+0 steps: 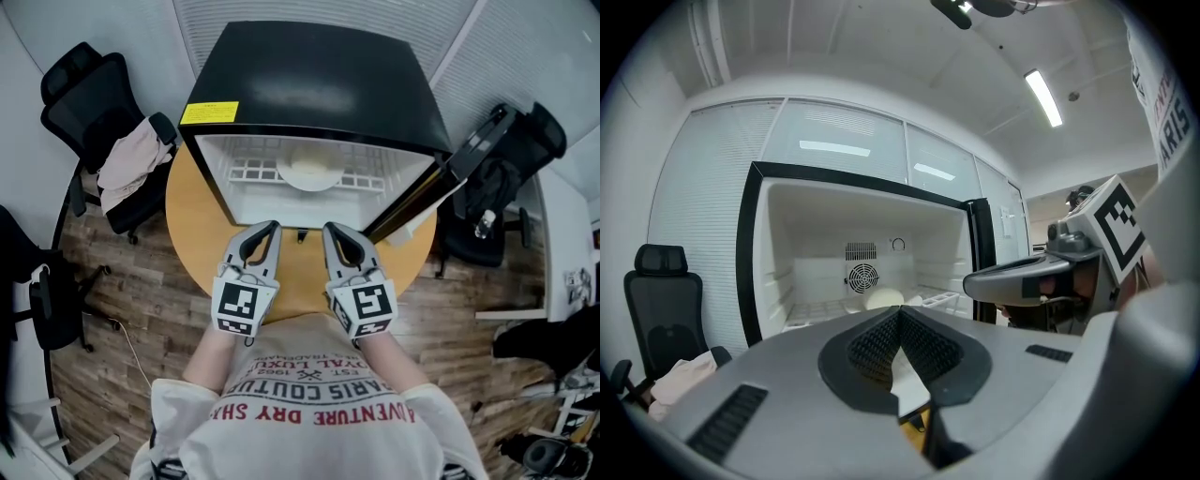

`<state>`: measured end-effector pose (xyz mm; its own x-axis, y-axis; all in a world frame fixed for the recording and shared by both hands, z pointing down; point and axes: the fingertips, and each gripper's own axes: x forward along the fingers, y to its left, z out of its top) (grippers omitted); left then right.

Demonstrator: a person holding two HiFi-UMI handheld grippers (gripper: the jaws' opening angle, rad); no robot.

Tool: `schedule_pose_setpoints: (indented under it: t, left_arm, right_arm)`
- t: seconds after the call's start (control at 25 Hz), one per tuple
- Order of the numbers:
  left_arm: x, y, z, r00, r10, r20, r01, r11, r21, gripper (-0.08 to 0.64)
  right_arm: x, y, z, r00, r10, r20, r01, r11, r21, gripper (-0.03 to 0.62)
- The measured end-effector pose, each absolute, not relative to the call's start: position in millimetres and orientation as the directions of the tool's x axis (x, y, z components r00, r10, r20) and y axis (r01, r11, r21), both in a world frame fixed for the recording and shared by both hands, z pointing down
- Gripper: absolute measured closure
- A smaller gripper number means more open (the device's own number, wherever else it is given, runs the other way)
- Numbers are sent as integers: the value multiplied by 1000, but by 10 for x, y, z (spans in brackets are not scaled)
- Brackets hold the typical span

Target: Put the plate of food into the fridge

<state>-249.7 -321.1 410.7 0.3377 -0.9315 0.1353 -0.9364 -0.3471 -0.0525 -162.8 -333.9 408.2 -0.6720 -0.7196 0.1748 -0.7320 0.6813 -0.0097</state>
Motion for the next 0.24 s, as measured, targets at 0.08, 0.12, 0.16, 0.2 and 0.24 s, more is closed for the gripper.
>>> schedule_pose_setpoints:
  t: [0.08, 0.12, 0.16, 0.2, 0.24]
  left_arm:
    - [-2492, -3206, 4126, 339, -930, 140, -936, -349, -52, 531]
    - [-2494, -3205, 4134, 339, -930, 141, -936, -349, -52, 531]
    - [-2497, -3204, 4140, 339, -930, 142, -936, -349, -51, 531]
    - [-2501, -3204, 4144, 339, -930, 142, -936, -349, -51, 531]
    - [-2505, -3204, 4148, 339, -930, 143, -936, -349, -51, 531]
  right_arm:
    - [-1634, -3333, 4099, -670, -721, 178, -733, 680, -7, 564]
    - [-1637, -3331, 4109, -669, -721, 180, -734, 679, -6, 563]
    - [-1639, -3330, 4117, -668, -721, 182, -734, 679, -8, 563]
    - [-1641, -3331, 4123, -668, -722, 183, -735, 678, -10, 564]
    - [-1643, -3331, 4129, -667, -722, 184, -736, 677, -13, 565]
